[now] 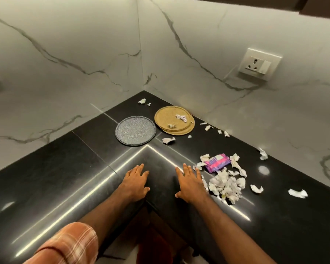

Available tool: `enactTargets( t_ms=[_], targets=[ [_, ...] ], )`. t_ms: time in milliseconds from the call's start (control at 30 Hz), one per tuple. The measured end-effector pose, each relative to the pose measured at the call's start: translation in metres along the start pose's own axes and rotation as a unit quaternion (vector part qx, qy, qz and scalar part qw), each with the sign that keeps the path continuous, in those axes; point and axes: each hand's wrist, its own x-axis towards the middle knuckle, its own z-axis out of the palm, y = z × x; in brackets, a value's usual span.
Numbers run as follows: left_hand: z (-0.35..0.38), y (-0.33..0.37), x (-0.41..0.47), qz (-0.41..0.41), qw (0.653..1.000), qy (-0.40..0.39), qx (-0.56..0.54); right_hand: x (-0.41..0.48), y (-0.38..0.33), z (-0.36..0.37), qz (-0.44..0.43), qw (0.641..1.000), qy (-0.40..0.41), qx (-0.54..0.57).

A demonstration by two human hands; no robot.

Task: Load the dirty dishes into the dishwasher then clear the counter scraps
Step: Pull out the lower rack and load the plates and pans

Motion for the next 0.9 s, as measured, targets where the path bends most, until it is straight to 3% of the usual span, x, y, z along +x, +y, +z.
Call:
enactTargets(
  t_ms=[133, 333, 600, 900],
  targets=[
    [-0.016, -0.006, 0.034, -0.041, 0.999, 0.015, 0.022, 0.043, 0.013, -0.015, -0.012, 0.996, -0.06, -0.071],
    [-0.028, -0.006, 0.077, -0.079, 0.997, 0.001, 0.027, 0.07, 0.028, -0.015, -0.03, 0.988, -0.139, -0.064],
    [-0.044, -0.011, 0.143, -0.147, 0.988, -0.022, -0.032, 0.07, 0.032, -0.007, -0.047, 0.988, -0.133, -0.059],
    [-0.055, 0.009, 0.16, -0.148, 0.985, 0.02, 0.083, 0.065, 0.032, -0.015, -0.053, 0.989, -0.128, -0.056]
  ],
)
